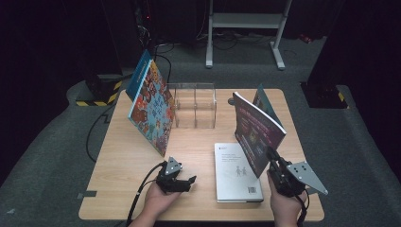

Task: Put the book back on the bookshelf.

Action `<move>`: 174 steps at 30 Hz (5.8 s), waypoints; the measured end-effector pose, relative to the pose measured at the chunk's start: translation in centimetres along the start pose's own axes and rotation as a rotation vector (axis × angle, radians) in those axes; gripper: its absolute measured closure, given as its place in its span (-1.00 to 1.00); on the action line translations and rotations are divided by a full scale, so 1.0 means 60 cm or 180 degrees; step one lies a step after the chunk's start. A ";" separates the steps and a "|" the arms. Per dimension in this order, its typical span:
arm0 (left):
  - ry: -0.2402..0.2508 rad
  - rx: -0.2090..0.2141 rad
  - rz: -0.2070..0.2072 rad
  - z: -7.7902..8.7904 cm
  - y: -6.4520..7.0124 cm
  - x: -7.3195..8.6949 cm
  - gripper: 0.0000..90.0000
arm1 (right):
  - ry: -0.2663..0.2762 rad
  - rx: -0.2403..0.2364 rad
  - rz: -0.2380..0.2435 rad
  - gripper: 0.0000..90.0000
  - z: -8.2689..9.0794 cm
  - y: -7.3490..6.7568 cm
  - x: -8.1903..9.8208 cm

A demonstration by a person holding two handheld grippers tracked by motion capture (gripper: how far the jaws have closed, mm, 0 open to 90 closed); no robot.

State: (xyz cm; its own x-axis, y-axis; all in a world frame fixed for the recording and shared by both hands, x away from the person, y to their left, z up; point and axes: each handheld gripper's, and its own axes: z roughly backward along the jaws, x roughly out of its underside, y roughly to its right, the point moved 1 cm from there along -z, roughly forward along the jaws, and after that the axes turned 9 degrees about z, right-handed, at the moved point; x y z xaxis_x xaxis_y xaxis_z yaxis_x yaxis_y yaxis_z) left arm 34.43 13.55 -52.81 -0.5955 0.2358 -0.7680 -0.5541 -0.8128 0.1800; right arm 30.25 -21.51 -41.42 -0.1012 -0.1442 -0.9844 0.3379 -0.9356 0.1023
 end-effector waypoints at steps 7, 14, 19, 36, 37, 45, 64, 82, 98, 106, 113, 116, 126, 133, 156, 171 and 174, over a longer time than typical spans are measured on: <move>-0.0002 0.0006 -0.0002 0.000 0.000 0.000 -0.54 | 0.0023 -0.0057 -0.0037 0.88 -0.009 0.006 -0.018; 0.0008 0.0001 -0.0027 0.000 -0.002 -0.001 -0.55 | 0.0034 -0.0071 -0.0069 0.89 -0.019 0.006 -0.032; -0.0002 0.0003 -0.0025 0.000 -0.002 -0.001 -0.55 | 0.0059 -0.0098 -0.0070 0.89 -0.023 0.002 -0.044; 0.0028 0.0001 -0.0025 0.001 -0.001 -0.001 -0.56 | 0.0184 -0.0421 -0.0039 0.89 -0.037 -0.060 -0.065; 0.0027 0.0001 -0.0027 0.001 -0.001 -0.001 -0.56 | 0.0195 -0.0432 -0.0027 0.89 -0.040 -0.065 -0.066; 0.0061 0.0013 -0.0007 0.003 -0.003 -0.001 -0.56 | 0.0197 -0.0670 0.0007 0.89 -0.074 -0.114 -0.081; 0.0073 0.0027 -0.0016 0.004 -0.003 0.000 -0.56 | 0.0103 -0.0865 0.0021 0.89 -0.167 -0.182 -0.085; 0.0082 0.0065 0.0020 0.005 -0.005 -0.001 -0.56 | 0.0008 -0.0847 0.0035 0.87 -0.154 -0.195 -0.045; 0.0395 0.0140 0.0101 0.032 -0.005 -0.021 -0.55 | 0.0001 -0.0819 0.0006 0.86 -0.109 -0.199 0.001; 0.0610 0.0129 0.0082 0.058 0.005 -0.058 -0.54 | -0.0033 -0.0849 0.0030 0.85 -0.100 -0.201 0.016; 0.0736 0.0192 0.0101 0.076 0.012 -0.079 -0.55 | -0.0032 -0.0852 0.0029 0.85 -0.095 -0.198 0.024; 0.0792 0.0218 0.0104 0.083 0.015 -0.087 -0.58 | -0.0038 -0.0845 0.0035 0.85 -0.093 -0.196 0.025; 0.1132 0.0360 0.0011 0.126 0.054 -0.146 -0.66 | 0.0025 -0.0790 0.0135 0.84 -0.090 -0.200 0.030; 0.1227 0.0490 -0.0046 0.136 0.085 -0.172 -0.66 | 0.0029 -0.0800 0.0119 0.83 -0.092 -0.203 0.029; 0.1335 0.0510 -0.0080 0.128 0.124 -0.199 -0.74 | 0.0035 -0.0860 0.0172 0.81 -0.094 -0.213 0.029; 0.1399 0.0324 -0.0053 0.134 0.117 -0.190 -0.71 | 0.0079 -0.0936 0.0303 0.77 -0.098 -0.244 0.028; 0.1355 0.0288 -0.0025 0.130 0.115 -0.189 -0.70 | 0.0069 -0.0959 0.0298 0.76 -0.099 -0.248 0.027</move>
State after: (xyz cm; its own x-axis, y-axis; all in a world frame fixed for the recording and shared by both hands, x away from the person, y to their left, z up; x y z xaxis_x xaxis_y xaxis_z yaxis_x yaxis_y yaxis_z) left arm 32.82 9.40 -38.04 -0.3086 -0.0144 -0.9511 -0.6175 -0.7575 0.2118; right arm 30.63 -5.93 -45.41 -0.0376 -0.2153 -0.9758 0.6073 -0.7804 0.1488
